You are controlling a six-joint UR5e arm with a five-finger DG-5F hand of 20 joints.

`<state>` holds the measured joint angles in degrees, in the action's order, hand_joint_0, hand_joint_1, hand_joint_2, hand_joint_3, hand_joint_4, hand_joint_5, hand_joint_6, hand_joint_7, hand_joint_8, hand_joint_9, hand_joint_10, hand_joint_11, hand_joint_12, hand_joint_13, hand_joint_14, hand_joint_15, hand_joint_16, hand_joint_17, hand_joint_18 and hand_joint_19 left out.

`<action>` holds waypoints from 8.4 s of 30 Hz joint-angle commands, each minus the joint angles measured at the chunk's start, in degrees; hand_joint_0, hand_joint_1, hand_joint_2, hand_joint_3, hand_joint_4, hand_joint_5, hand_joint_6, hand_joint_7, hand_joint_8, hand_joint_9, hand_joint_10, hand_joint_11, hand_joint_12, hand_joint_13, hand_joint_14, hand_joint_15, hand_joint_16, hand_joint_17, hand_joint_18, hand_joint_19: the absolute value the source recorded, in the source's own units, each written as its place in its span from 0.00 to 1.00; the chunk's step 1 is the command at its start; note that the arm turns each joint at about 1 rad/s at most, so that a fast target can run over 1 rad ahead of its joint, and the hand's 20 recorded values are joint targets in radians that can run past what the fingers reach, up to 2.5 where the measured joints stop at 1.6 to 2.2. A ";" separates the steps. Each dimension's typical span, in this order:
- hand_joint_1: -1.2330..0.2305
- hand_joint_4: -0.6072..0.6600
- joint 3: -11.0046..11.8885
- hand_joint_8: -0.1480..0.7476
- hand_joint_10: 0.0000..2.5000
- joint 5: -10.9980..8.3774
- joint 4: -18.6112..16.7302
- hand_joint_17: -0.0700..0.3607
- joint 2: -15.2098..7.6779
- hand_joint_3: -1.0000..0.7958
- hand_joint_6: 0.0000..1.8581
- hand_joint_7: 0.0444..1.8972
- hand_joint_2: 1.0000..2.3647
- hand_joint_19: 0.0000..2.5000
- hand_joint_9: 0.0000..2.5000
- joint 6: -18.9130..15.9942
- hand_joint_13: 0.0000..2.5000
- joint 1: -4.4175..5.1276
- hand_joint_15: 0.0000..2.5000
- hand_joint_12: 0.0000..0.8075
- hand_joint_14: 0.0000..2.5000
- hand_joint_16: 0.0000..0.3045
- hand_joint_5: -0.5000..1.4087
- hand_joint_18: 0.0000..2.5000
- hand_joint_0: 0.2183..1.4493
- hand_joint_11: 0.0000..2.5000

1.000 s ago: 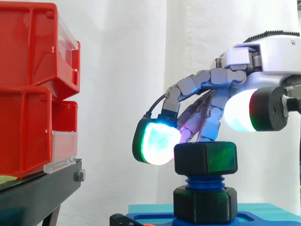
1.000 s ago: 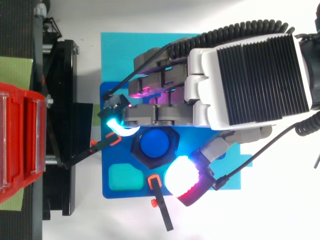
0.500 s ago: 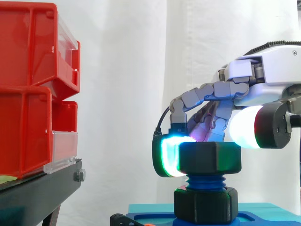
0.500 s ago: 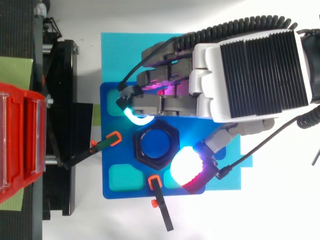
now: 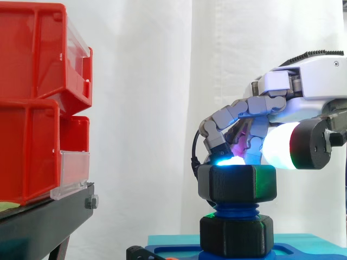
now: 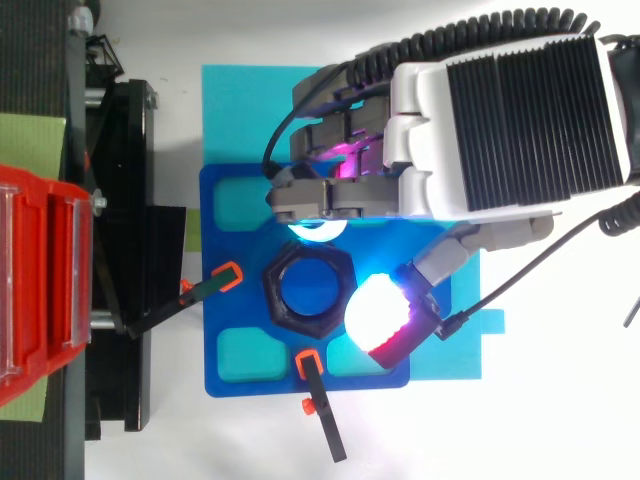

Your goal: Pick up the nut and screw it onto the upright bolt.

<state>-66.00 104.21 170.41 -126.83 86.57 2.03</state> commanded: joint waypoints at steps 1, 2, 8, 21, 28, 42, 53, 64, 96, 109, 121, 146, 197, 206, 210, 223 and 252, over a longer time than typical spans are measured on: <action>0.68 0.50 0.08 0.37 0.00 0.73 -0.16 0.27 0.00 0.28 0.27 0.77 0.00 0.10 0.51 0.00 0.38 -0.27 0.00 0.16 0.00 0.07 0.31 0.28 0.25 0.00; 0.68 0.50 0.08 0.36 0.00 0.82 -0.16 0.26 0.00 0.28 0.27 0.76 0.00 0.11 0.52 0.00 0.39 -0.45 0.00 0.15 0.00 0.06 0.31 0.29 0.25 0.00; 0.68 0.51 0.87 0.38 0.00 1.26 -0.16 0.27 0.09 0.28 0.27 0.77 0.00 0.11 0.55 0.00 0.40 -0.80 0.00 0.15 0.00 0.06 0.31 0.30 0.25 0.00; 0.69 0.64 2.98 0.37 0.00 2.40 -0.25 0.29 0.00 0.28 0.27 0.45 0.00 0.10 0.47 0.79 0.35 -1.33 0.00 0.19 0.00 0.08 0.24 0.25 0.24 0.00; 0.68 0.60 2.89 0.35 0.00 2.14 -2.27 0.29 0.00 0.28 0.27 0.32 0.00 0.08 0.42 0.79 0.33 -0.71 0.00 0.18 0.00 0.08 0.22 0.22 0.24 0.00; 0.69 0.58 -0.01 0.34 0.00 0.99 -2.97 0.32 0.00 0.28 0.27 0.26 0.00 0.00 0.29 0.53 0.21 0.78 0.00 0.25 0.00 0.10 0.19 0.02 0.23 0.00; 0.72 0.56 -0.10 0.34 0.00 0.90 -2.71 0.35 0.00 0.28 0.27 0.26 0.00 0.00 0.19 -1.14 0.12 0.87 0.00 0.31 0.00 0.12 0.17 0.00 0.22 0.00; 0.72 0.62 -0.10 0.35 0.00 0.90 -2.36 0.33 0.00 0.28 0.27 0.35 0.00 0.00 0.22 -1.14 0.15 0.87 0.00 0.30 0.00 0.11 0.22 0.00 0.22 0.00; 0.65 0.52 -0.10 0.40 0.00 1.26 -2.53 0.26 0.00 0.28 0.27 0.75 0.00 0.10 0.54 -1.14 0.41 0.26 0.00 0.14 0.00 0.06 0.31 0.31 0.25 0.00; 0.65 0.52 0.25 0.39 0.00 2.05 -2.62 0.25 0.00 0.28 0.31 0.67 0.00 0.15 0.60 -1.06 0.47 -0.53 0.00 0.11 0.00 0.05 0.31 0.38 0.25 0.00; 0.65 0.55 3.86 0.39 0.00 5.21 -0.78 0.27 0.09 0.28 0.27 0.74 0.00 0.14 0.62 -0.70 0.46 -3.70 0.01 0.13 0.00 0.07 0.30 0.37 0.25 0.03; 0.70 0.59 1.40 0.33 0.00 1.96 -7.46 0.32 0.00 0.28 0.27 0.25 0.00 0.00 0.22 -1.41 0.12 -0.71 0.00 0.29 0.00 0.10 0.18 0.00 0.22 0.00; 0.76 0.59 -0.19 0.35 0.00 2.31 -2.45 0.35 0.00 0.28 0.27 0.42 0.00 0.00 0.08 -1.49 0.06 -0.45 0.00 0.37 0.00 0.12 0.19 0.00 0.22 0.00; 0.74 0.62 -0.10 0.36 0.00 2.40 -2.45 0.34 0.00 0.28 0.27 0.49 0.00 0.00 0.10 -1.49 0.08 -0.89 0.00 0.36 0.00 0.11 0.20 0.00 0.23 0.00; 0.73 0.64 -0.19 0.37 0.00 2.75 -2.53 0.33 0.00 0.28 0.27 0.58 0.00 0.00 0.12 -1.41 0.10 -1.41 0.00 0.35 0.00 0.10 0.22 0.00 0.23 0.00; 0.69 0.64 -0.19 0.39 0.00 4.33 -2.53 0.28 0.00 0.28 0.27 0.74 0.00 0.00 0.24 -1.41 0.21 -3.61 0.00 0.29 0.00 0.07 0.26 0.07 0.24 0.00; 0.71 0.60 -0.10 0.34 0.00 5.30 -5.00 0.30 0.00 0.28 0.27 0.30 0.00 0.00 0.22 -1.49 0.19 -2.64 0.00 0.27 0.00 0.09 0.20 0.06 0.23 0.00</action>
<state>-66.02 109.69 165.72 -126.83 85.08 -1.40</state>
